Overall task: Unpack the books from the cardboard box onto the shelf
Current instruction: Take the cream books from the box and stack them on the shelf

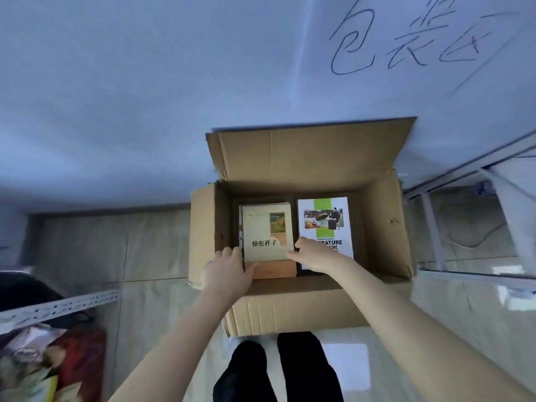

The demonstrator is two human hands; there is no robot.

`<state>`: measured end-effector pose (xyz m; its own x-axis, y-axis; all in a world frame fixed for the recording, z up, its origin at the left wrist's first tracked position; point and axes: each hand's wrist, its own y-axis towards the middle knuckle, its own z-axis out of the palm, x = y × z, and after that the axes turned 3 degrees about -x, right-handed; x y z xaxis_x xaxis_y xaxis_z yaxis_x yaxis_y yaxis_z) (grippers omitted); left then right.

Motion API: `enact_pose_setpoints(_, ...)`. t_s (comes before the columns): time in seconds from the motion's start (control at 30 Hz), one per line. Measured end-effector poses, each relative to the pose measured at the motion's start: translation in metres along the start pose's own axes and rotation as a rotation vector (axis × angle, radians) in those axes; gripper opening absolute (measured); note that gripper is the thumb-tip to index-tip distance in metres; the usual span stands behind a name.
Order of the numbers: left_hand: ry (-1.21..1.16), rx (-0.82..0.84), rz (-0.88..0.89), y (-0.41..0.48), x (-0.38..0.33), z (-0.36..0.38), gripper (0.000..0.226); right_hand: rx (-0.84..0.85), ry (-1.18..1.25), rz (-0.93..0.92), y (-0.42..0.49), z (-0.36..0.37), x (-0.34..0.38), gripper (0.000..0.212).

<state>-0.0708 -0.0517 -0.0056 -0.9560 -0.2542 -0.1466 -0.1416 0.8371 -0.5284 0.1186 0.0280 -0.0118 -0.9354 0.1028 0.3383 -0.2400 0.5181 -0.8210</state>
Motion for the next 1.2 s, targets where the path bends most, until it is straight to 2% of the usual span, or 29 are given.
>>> enact_pose_setpoints(0.2, -0.072, 0.177, -0.165, 0.088, -0.005, 0.102, 0.055, 0.011, 0.103, 0.067, 0.114, 0.050, -0.054, 0.058)
enact_pose_setpoints(0.3, -0.182, 0.236, -0.292, 0.121, 0.004, 0.138, 0.059, -0.057, 0.150, 0.112, 0.154, 0.068, -0.069, 0.053)
enact_pose_setpoints(0.43, -0.351, 0.229, -0.413, 0.150, 0.012, 0.168, 0.067, -0.150, 0.206, 0.126, 0.190, 0.085, -0.080, 0.052)
enact_pose_setpoints(0.6, -0.406, 0.180, -0.470, 0.165, 0.014, 0.184, 0.072, -0.170, 0.282, 0.132, 0.210, 0.091, -0.083, 0.045)
enact_pose_setpoints(0.77, -0.606, 0.146, -0.555, 0.171, 0.013, 0.187, 0.069, -0.186, 0.313, 0.162, 0.218, 0.087, -0.084, 0.034)
enact_pose_setpoints(0.9, -0.497, 0.112, -0.499, 0.166, 0.007, 0.189, 0.061, -0.205, 0.315, 0.183, 0.223, 0.087, -0.083, 0.034)
enact_pose_setpoints(0.97, -0.519, 0.109, -0.513, 0.166, 0.007, 0.188, 0.055, -0.194, 0.286, 0.185, 0.224, 0.088, -0.081, 0.036)
enact_pose_setpoints(1.03, -0.672, 0.122, -0.572, 0.171, 0.011, 0.188, 0.049, -0.179, 0.252, 0.192, 0.225, 0.089, -0.078, 0.038)
enact_pose_setpoints(1.13, -1.061, 0.139, -0.725, 0.179, 0.019, 0.185, 0.047, -0.183, 0.226, 0.225, 0.227, 0.089, -0.074, 0.039)
enact_pose_setpoints(1.2, -1.172, 0.158, -0.774, 0.180, 0.022, 0.184, 0.050, -0.200, 0.191, 0.249, 0.228, 0.089, -0.071, 0.039)
